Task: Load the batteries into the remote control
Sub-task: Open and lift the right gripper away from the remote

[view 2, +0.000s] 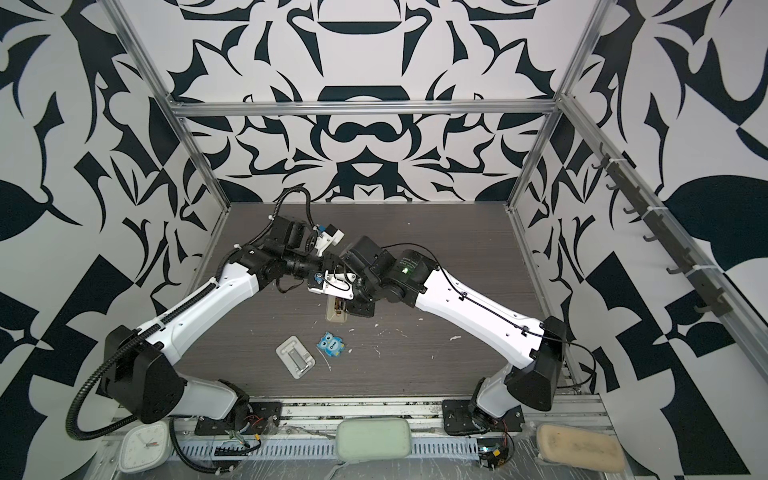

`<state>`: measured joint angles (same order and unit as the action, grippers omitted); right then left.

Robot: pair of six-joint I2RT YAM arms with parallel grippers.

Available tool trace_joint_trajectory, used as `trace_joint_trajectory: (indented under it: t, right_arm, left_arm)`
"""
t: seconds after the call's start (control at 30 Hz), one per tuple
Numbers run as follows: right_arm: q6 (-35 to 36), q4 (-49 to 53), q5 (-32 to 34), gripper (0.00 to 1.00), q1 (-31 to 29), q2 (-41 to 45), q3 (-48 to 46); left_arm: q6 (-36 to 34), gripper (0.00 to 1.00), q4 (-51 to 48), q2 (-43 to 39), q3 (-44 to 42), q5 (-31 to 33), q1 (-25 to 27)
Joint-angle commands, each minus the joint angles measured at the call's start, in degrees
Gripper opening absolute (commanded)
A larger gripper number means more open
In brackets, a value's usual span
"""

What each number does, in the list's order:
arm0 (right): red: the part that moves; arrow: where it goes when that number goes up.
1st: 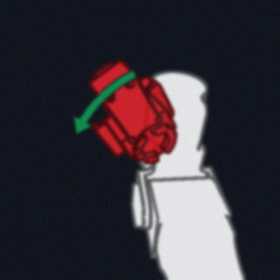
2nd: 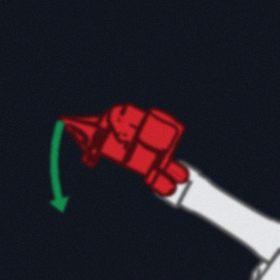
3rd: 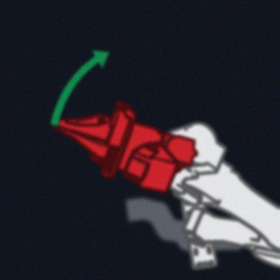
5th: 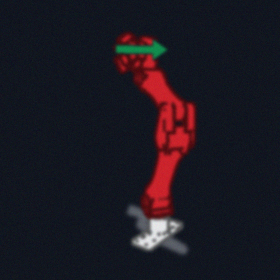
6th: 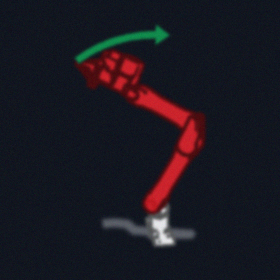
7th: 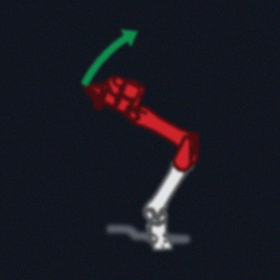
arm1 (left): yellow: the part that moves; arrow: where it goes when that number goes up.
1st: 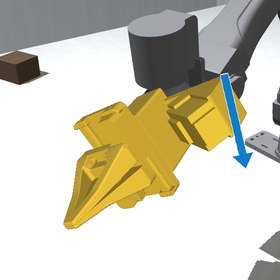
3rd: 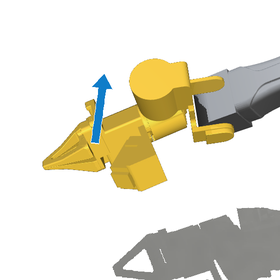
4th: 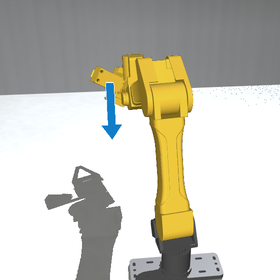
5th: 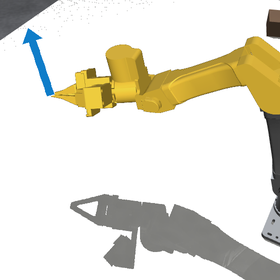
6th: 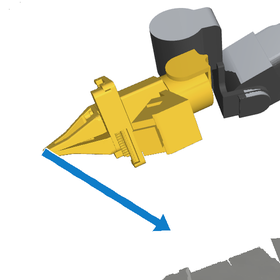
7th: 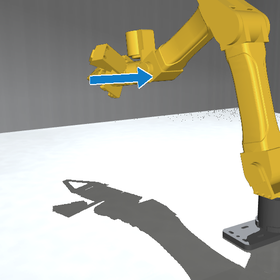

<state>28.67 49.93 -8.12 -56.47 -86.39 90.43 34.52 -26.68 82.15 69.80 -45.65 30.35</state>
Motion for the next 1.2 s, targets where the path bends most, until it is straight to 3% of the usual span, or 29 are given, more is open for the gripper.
trace_joint_trajectory:
  t: [0.0,0.2,0.53,0.67,0.87,1.17]
  right_arm:
    - [-1.85,1.36,1.51,0.17,-0.49,2.44,-0.26]
    - [-5.49,-1.93,3.55,0.38,-0.55,8.33,-0.71]
    - [-9.15,-4.64,7.45,0.49,0.53,13.52,-1.98]
    - [-13.49,-6.42,6.52,0.52,7.06,14.51,-5.57]
    - [-16.17,-6.14,3.78,0.59,15.83,9.26,-10.33]
    - [-20.05,-4.52,7.48,0.63,20.40,-4.50,-12.10]
  left_arm:
    - [1.09,0.00,2.90,-1.70,-0.43,-2.89,-0.46]
    - [2.56,0.00,5.34,-3.04,-2.97,-3.04,-1.52]
    - [4.61,0.00,8.27,-5.27,-7.00,-3.35,-2.62]
    - [5.79,0.00,9.79,-6.66,-9.32,-3.39,-3.81]
    - [8.99,0.00,12.90,-12.26,-16.08,-3.20,-7.46]
    - [10.31,0.00,13.00,-17.07,-20.19,-2.71,-9.45]
